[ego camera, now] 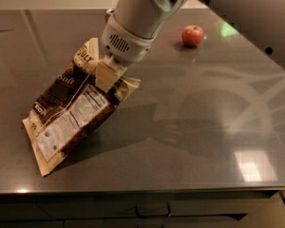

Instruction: Pick brown chip bag

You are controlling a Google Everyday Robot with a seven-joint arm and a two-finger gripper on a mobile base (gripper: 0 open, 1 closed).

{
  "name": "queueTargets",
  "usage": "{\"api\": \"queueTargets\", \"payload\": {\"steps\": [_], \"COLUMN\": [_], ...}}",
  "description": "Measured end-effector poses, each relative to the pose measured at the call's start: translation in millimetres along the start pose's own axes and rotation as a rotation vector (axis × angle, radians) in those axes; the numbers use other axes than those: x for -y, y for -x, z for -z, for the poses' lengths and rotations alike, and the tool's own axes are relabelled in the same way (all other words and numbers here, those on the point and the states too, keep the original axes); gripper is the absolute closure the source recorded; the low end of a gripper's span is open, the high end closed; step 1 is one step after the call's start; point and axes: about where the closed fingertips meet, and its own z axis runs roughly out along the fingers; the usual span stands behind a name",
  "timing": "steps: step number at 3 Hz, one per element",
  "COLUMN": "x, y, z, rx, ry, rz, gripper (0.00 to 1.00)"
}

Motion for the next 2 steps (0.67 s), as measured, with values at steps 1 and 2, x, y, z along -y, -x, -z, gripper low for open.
{"api": "queueTargets", "payload": {"steps": [1,2], "x": [-2,-4], "y": [16,33], "z": [42,86], "rx": [0.059,0.119], "ry": [-0.005,-0.017], "rz": [0.048,0.109], "gripper": [1.0,1.0]}}
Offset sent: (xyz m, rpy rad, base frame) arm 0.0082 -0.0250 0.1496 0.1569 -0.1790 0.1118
